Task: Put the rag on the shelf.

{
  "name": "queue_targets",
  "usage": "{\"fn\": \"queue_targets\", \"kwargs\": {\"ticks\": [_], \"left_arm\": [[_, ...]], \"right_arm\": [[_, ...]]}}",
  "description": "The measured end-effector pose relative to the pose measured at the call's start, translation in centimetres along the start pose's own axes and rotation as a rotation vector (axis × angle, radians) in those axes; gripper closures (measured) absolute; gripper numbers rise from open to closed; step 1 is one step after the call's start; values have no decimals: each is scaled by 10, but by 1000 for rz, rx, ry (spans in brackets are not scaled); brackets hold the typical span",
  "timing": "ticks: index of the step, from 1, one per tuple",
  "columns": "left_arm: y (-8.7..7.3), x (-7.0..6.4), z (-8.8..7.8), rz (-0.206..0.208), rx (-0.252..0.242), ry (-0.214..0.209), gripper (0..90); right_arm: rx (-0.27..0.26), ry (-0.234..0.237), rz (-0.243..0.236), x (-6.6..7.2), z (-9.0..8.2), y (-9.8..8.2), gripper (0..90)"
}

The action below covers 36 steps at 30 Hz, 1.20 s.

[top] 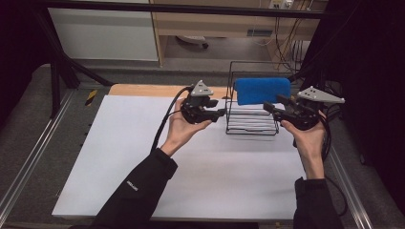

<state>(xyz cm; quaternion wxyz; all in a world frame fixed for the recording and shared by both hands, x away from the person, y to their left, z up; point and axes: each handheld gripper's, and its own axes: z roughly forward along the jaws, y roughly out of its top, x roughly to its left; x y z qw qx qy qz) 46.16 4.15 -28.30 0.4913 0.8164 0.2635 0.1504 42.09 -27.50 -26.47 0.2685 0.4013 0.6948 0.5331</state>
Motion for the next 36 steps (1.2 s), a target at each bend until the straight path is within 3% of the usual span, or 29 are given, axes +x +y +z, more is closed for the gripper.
{"fn": "queue_targets", "kwargs": {"ticks": [9, 15, 21, 24, 36], "left_arm": [[-44, 16, -39, -40, 54, 37, 319], [-82, 30, -68, -73, 72, 74, 200], [-116, 38, -95, -91, 95, 147, 95], [-130, 41, -107, -106, 104, 181, 70], [-185, 52, -142, -182, 73, 204, 73]], "right_arm": [[17, 28, 4, 16, 5, -3, 149], [53, 50, -7, 27, 10, -14, 87], [83, 81, -9, 37, 13, -28, 72], [102, 94, -17, 42, 15, -36, 62], [149, 135, 7, 51, 19, -73, 24]]}}
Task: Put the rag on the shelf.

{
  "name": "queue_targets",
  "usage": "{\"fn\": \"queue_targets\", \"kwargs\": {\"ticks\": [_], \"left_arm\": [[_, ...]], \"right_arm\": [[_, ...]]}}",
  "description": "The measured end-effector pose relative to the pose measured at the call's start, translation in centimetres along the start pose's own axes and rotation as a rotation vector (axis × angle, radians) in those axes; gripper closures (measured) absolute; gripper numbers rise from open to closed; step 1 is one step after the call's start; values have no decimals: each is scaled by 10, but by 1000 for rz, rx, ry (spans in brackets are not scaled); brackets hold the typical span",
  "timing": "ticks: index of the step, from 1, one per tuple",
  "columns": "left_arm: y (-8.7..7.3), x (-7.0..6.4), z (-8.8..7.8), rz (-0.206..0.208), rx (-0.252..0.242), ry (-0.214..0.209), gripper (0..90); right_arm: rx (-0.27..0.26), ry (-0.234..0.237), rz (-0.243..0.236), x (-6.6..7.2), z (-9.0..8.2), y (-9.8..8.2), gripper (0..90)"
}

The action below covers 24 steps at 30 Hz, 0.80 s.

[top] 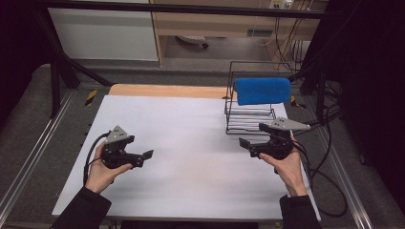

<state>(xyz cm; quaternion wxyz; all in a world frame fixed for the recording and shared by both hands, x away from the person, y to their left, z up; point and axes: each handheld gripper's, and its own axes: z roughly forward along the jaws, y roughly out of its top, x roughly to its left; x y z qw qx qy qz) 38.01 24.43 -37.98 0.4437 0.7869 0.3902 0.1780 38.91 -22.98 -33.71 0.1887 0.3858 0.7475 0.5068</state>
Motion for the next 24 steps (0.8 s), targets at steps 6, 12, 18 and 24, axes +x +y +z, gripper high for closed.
{"fn": "queue_targets", "kwargs": {"ticks": [6, 12, 18, 24], "left_arm": [[-24, 6, -5, -10, 15, 0, 76], [-42, 9, -7, -6, 17, -4, 77], [-57, 11, -6, -6, 44, -11, 78], [-66, 11, -3, 2, 56, -16, 78]], "right_arm": [[35, 13, 11, -2, 3, -24, 20], [75, 32, 30, -3, 8, -49, 15], [124, 54, 35, -2, 12, -71, 12], [149, 63, 49, -6, 11, -93, 8]]}}
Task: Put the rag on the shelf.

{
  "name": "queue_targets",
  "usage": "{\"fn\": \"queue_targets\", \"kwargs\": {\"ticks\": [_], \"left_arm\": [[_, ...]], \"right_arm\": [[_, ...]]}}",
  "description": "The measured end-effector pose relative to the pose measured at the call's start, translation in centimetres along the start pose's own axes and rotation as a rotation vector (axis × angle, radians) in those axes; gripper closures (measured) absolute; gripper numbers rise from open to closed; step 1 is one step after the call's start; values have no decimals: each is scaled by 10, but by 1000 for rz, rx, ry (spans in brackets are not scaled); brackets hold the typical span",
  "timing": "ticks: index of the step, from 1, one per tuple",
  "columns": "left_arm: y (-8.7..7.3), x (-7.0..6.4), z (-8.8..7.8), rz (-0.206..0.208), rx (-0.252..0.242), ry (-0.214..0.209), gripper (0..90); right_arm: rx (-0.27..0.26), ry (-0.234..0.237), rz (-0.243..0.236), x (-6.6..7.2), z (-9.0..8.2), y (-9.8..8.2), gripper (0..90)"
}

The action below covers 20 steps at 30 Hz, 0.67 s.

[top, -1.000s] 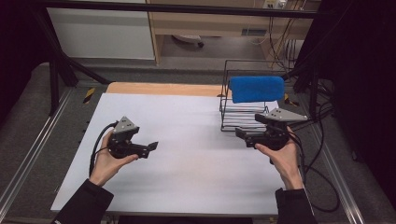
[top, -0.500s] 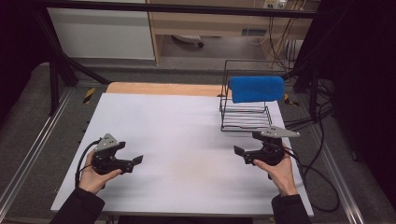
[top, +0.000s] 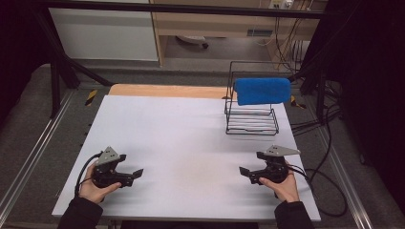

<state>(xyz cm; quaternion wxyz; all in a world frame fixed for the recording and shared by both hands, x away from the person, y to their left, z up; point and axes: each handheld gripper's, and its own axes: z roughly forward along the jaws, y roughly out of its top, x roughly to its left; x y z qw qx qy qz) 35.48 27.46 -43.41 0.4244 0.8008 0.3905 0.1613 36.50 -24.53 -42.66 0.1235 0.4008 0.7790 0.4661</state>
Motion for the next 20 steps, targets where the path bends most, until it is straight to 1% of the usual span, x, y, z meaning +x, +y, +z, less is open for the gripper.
{"fn": "queue_targets", "kwargs": {"ticks": [1, 3, 5, 8, 9, 12, 14, 17, 20], "left_arm": [[-1, 0, 0, 2, -2, 0, 78], [-4, -1, 1, 9, -4, -1, 78], [-6, -2, 1, 19, 4, -3, 78], [-9, -4, 3, 30, 14, -8, 78], [-9, -4, 3, 34, 16, -7, 78], [-11, -4, 4, 35, 24, -9, 77], [-11, -2, 3, 33, 21, -8, 77], [-12, 0, 3, 27, 21, -5, 77], [-13, 0, 3, 31, 24, -5, 77]], "right_arm": [[-2, 0, 5, 0, 0, -2, 9], [3, 14, -1, -2, 0, -9, 7], [22, 7, -10, -3, 0, -14, 7], [43, 8, -6, -5, -1, -21, 7], [41, 3, -9, -6, -2, -22, 7], [37, 1, 5, -9, -4, -26, 8], [40, 4, 13, -9, -5, -27, 8], [47, 6, 10, -9, -4, -27, 8], [52, 8, 9, -9, -3, -28, 7]]}}
